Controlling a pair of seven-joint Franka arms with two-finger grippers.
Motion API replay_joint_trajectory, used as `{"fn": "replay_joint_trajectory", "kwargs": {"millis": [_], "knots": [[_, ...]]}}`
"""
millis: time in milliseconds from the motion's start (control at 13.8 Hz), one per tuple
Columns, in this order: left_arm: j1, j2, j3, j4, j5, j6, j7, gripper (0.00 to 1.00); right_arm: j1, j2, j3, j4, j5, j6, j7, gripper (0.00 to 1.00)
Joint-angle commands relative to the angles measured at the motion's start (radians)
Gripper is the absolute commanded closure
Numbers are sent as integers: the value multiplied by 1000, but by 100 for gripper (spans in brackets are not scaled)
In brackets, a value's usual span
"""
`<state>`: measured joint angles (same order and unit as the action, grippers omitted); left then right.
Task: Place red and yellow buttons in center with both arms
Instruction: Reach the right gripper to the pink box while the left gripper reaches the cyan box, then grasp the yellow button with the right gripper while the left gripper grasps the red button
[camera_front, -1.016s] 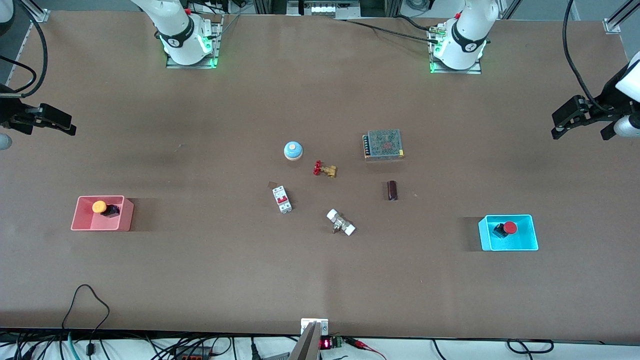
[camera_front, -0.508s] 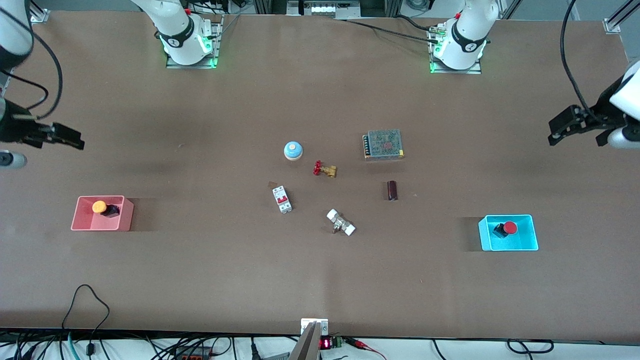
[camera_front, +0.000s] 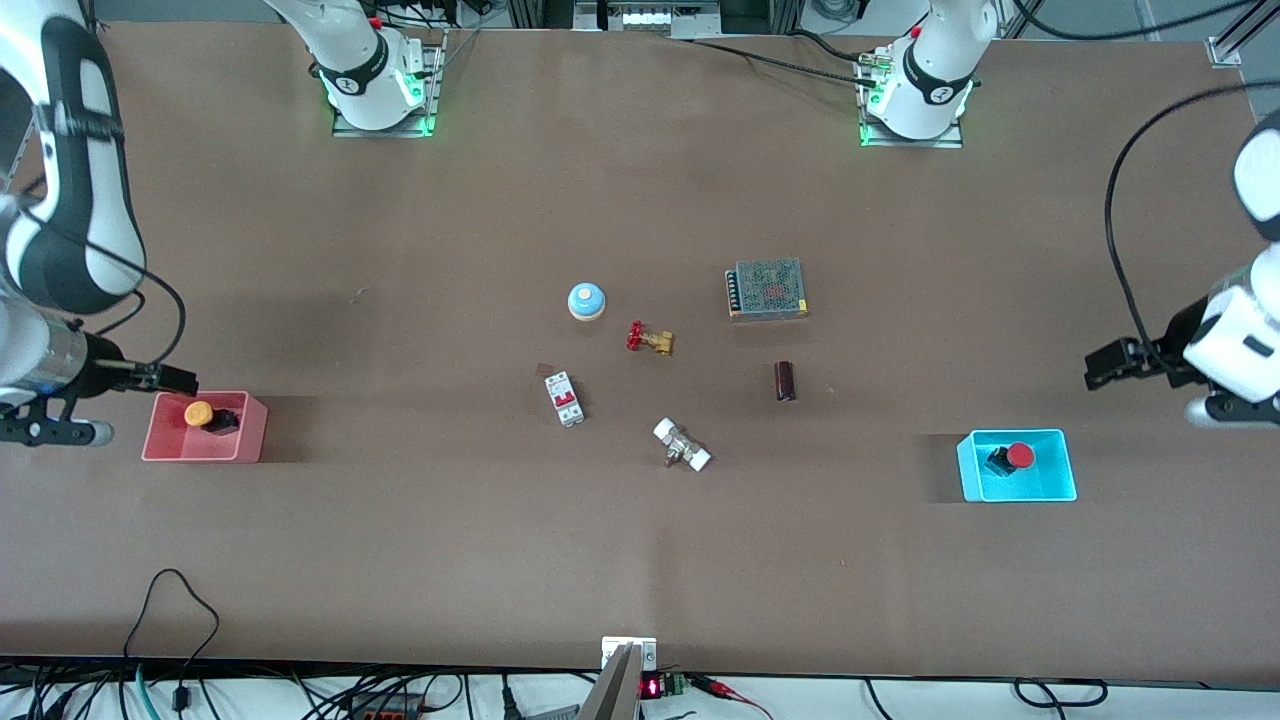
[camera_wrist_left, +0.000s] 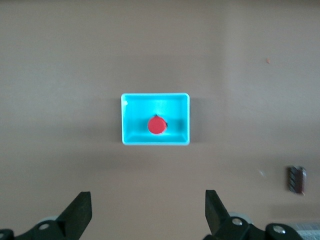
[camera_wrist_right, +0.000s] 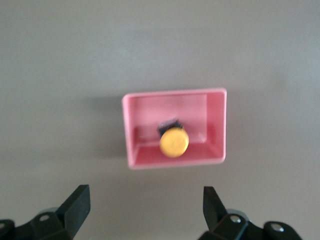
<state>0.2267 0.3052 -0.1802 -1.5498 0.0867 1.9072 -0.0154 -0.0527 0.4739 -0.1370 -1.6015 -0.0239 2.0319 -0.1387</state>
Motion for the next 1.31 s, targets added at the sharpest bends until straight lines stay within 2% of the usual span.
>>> {"fn": "replay_joint_trajectory", "kwargs": {"millis": [0, 435, 944, 1016, 1234], "knots": [[20, 95, -5, 16, 24, 79, 12, 0, -33, 103, 8, 23, -1, 120, -70, 0], [14, 304, -4, 16, 24, 237, 3, 0, -41, 181, 10, 21, 4, 157, -71, 0], [10, 394, -2, 17, 64, 292, 2, 0, -44, 222, 10, 17, 4, 157, -108, 0], [8, 397, -1, 17, 64, 293, 0, 1, -50, 227, 10, 17, 4, 160, -119, 0], [7, 405, -1, 17, 64, 293, -11, 16, -52, 233, 10, 17, 4, 160, -124, 0]]}}
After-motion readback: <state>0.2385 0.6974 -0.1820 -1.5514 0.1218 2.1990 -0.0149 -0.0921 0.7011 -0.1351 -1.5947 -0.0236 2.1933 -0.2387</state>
